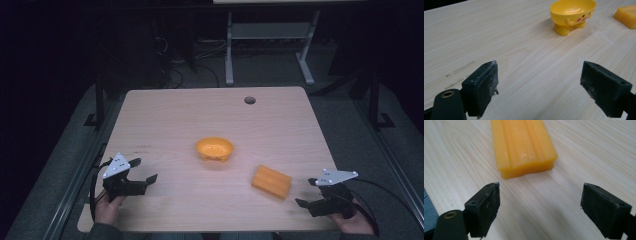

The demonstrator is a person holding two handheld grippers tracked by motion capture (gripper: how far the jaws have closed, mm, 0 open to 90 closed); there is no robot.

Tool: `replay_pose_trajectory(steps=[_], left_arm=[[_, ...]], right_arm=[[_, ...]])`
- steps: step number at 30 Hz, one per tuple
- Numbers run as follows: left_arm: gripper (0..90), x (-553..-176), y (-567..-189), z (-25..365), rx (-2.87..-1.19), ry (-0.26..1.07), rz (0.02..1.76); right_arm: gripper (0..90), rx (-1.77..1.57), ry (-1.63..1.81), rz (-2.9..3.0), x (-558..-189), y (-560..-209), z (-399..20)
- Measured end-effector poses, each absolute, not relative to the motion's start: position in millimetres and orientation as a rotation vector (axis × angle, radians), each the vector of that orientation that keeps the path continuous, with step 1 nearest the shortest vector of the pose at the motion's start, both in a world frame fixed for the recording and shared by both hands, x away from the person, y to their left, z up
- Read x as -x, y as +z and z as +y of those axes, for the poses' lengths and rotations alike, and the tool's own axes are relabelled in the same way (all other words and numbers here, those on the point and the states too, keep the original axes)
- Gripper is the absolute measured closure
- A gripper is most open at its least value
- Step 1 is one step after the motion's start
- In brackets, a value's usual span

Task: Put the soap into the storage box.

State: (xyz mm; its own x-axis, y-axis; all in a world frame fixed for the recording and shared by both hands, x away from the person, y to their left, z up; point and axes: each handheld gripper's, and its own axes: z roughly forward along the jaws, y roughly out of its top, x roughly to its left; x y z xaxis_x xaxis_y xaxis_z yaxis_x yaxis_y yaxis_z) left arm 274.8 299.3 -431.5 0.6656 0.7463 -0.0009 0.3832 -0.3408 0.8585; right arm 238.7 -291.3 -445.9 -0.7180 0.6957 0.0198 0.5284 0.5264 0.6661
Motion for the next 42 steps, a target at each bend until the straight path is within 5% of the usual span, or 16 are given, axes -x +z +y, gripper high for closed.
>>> replay_pose_trajectory(steps=[42], left_arm=[[14.1, -273.6, -431.0, 299.0, -1.951, 0.490, 0.883]], right_arm=[[14.3, -0.816, 0.874, 2.679, -279.5, -405.5, -239.9]])
